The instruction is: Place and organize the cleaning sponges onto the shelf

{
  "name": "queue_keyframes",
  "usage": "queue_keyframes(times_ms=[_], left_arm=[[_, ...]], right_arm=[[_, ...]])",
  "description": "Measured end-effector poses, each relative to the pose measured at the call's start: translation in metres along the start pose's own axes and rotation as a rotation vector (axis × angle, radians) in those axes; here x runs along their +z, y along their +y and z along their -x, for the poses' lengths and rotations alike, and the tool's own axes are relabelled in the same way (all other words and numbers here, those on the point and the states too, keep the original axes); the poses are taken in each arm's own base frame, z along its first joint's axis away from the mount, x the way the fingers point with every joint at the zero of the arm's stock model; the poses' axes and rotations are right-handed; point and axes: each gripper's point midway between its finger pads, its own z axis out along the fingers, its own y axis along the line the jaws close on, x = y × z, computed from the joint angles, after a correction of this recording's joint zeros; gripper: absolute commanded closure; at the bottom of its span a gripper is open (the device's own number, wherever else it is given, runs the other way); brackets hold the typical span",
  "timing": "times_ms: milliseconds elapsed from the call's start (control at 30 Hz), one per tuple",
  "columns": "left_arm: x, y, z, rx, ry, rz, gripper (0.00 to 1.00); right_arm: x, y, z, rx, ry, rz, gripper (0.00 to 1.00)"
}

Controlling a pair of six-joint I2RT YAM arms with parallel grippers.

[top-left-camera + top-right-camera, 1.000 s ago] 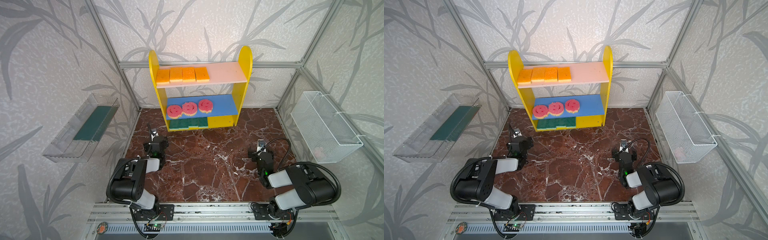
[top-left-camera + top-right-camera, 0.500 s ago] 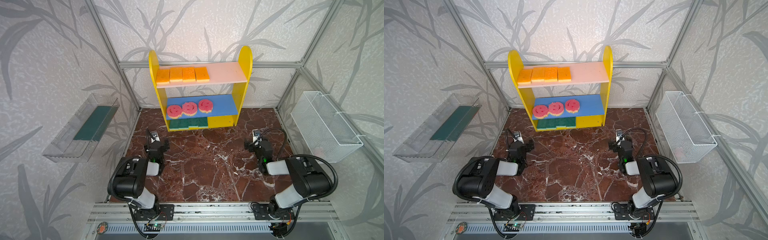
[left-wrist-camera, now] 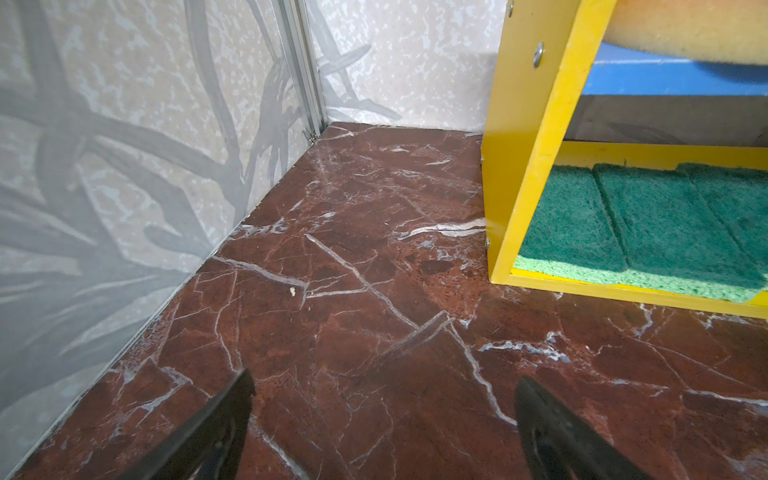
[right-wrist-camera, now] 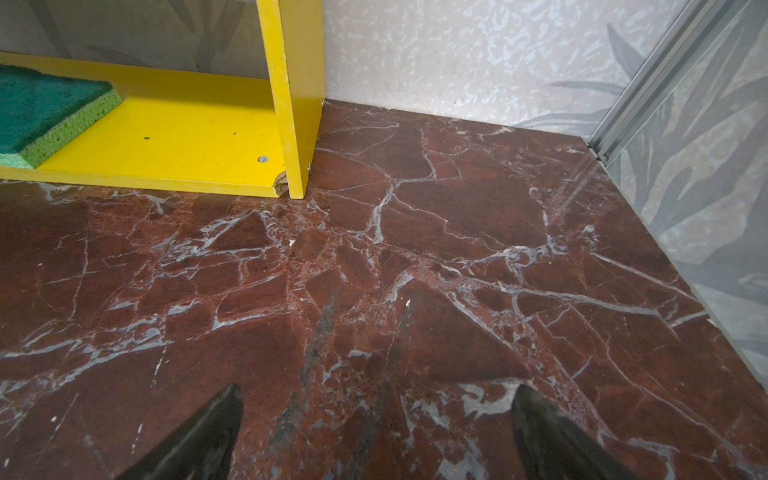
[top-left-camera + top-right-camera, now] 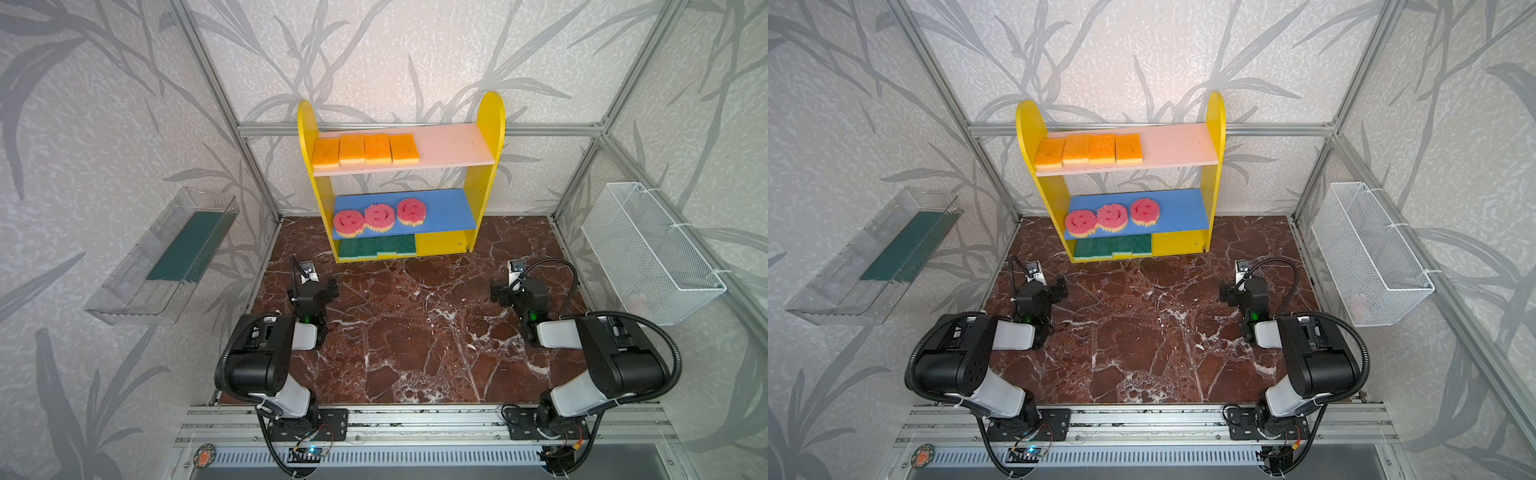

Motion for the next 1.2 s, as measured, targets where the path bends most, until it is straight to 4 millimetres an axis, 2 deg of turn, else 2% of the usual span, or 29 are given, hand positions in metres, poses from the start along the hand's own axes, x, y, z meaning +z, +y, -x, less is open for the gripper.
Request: queue_keyframes(times_ms=[167, 233, 400, 500, 633, 700, 800, 1067, 1133, 1200], left_arm=[[0.000, 0.000, 0.000, 0.000, 0.000, 0.000, 0.01], [-0.002, 0.001, 0.001, -0.005, -0.013, 0.001, 0.01], [-0.024, 0.013, -0.017, -0.032, -0.058, 0.029, 0.01], [-0.027, 0.010, -0.022, -0.019, -0.064, 0.023, 0.01], [-0.021, 0.003, -0.008, -0.014, -0.084, 0.015, 0.01], [-0.009, -0.002, 0.006, -0.014, -0.081, 0.012, 0.01], [-0.003, -0.004, 0.021, -0.022, -0.095, 0.006, 0.01], [0.001, -0.002, 0.001, -0.005, -0.011, -0.016, 0.01], [-0.005, 0.000, -0.001, -0.013, -0.030, -0.018, 0.01], [-0.019, 0.008, -0.010, -0.034, -0.058, -0.008, 0.01]], right_arm=[[-0.001, 0.001, 0.000, -0.001, 0.000, 0.006, 0.01], [-0.008, 0.001, -0.001, 0.002, -0.030, 0.006, 0.01], [-0.028, 0.000, -0.024, 0.004, -0.038, 0.001, 0.01], [-0.020, -0.001, -0.014, 0.007, -0.039, -0.005, 0.01], [-0.005, -0.003, 0.023, 0.014, -0.092, -0.014, 0.01], [-0.004, -0.003, 0.025, 0.013, -0.096, -0.012, 0.01], [-0.002, -0.001, 0.015, 0.009, -0.066, -0.005, 0.01], [-0.002, 0.000, 0.003, 0.004, -0.012, 0.000, 0.01], [-0.003, 0.000, 0.002, 0.005, -0.016, -0.003, 0.01], [-0.010, -0.003, -0.001, 0.011, -0.039, -0.017, 0.01]])
